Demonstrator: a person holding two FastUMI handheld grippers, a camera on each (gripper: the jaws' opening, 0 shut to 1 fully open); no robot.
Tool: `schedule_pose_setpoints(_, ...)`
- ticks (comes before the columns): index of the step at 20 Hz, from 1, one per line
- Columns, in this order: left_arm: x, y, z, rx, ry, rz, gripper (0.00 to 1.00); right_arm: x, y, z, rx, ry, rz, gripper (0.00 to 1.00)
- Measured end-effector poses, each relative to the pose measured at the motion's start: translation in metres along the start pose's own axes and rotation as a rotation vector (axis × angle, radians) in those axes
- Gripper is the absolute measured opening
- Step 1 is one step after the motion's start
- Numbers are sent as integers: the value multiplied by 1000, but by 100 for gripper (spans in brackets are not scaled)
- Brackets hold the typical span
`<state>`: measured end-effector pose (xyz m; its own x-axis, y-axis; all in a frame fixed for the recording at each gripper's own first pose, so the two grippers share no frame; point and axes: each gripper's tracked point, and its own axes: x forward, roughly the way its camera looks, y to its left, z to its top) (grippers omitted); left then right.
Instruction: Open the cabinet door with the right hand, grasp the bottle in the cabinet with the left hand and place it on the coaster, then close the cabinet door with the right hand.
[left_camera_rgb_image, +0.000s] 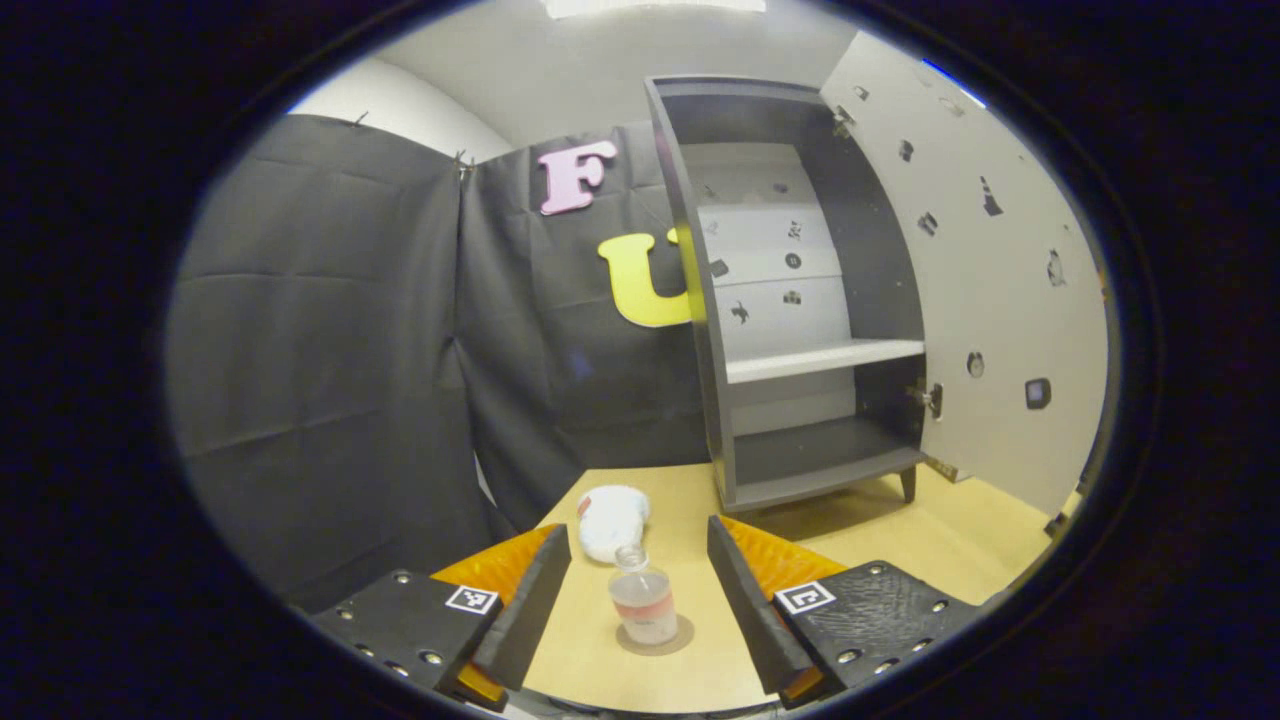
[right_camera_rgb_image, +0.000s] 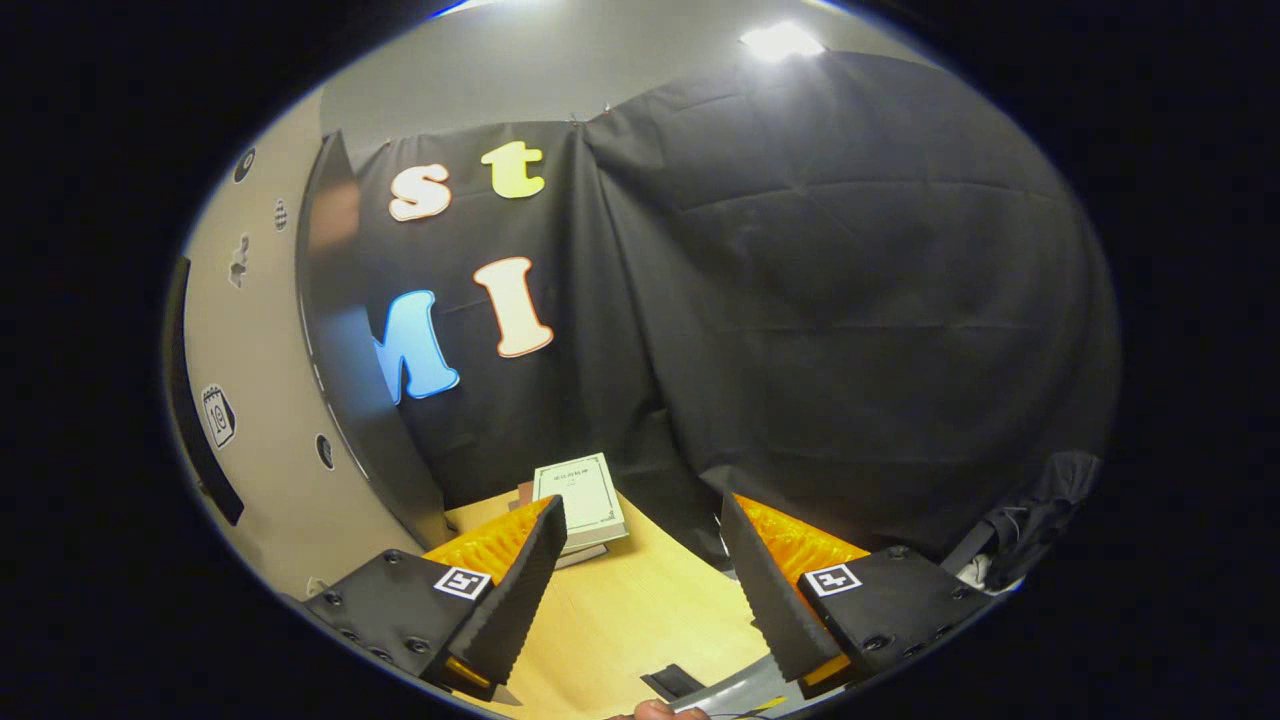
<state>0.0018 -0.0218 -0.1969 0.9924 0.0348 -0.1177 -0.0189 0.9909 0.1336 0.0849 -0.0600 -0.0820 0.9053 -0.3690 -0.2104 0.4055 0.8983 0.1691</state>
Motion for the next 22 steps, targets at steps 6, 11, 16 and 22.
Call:
schedule_pose_setpoints(6, -37, -63, 43, -66, 18, -22, 84, -9, 36, 24, -152, -53, 168, 98)
schedule_pose_setpoints(11, -59, -63, 94, -128, 7, 7, 83, -33, 71, 50, -292, -108, 333, 93)
schedule_pose_setpoints(16, -76, -54, 170, -102, -94, 29, 85, -51, 89, 77, -200, -106, 433, 95)
schedule_pose_setpoints(22, -47, -60, 197, -153, -41, -63, 84, -70, 115, 104, -198, -137, 460, 98)
